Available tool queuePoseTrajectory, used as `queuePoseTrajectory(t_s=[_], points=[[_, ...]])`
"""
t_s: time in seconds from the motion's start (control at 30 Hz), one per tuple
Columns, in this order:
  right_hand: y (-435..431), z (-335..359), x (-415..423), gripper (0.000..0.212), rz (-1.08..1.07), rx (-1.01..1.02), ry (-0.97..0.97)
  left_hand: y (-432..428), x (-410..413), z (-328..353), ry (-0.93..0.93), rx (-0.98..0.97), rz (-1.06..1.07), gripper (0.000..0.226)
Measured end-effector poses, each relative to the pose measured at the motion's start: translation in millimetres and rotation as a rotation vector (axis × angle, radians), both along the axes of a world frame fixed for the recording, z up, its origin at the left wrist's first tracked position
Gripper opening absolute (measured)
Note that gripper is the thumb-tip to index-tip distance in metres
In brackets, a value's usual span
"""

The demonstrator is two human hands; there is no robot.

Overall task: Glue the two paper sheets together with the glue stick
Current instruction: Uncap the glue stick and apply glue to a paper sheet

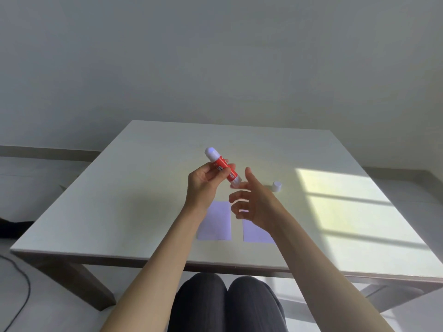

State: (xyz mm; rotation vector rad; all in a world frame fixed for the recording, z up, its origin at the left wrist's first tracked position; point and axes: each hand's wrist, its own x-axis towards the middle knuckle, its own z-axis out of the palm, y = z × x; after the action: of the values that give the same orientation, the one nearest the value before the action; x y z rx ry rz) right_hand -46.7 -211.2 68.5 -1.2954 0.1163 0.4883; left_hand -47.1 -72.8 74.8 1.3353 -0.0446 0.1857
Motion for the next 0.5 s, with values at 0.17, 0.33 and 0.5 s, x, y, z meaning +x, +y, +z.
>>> queuePoseTrajectory(t_s=[0.17,0.33,0.5], points=[[1.7,0.2,-1.5,0.033,0.031,-0.021,-0.233,-0.5,1.2,-0.5,0.013,-0.001,-0.012,0.013],[5.4,2.6,-1.3,0.05,-0.006,-0.014,-0.064,-2.9,0.0,-2.9,0.013,0.002,-0.019,0.011],[9.8,-5.4,-6.4,0.042,-0.024,0.324,-0.258,-9.8,-2.2,-0.9,0.015,0.014,-0.053,0.017]])
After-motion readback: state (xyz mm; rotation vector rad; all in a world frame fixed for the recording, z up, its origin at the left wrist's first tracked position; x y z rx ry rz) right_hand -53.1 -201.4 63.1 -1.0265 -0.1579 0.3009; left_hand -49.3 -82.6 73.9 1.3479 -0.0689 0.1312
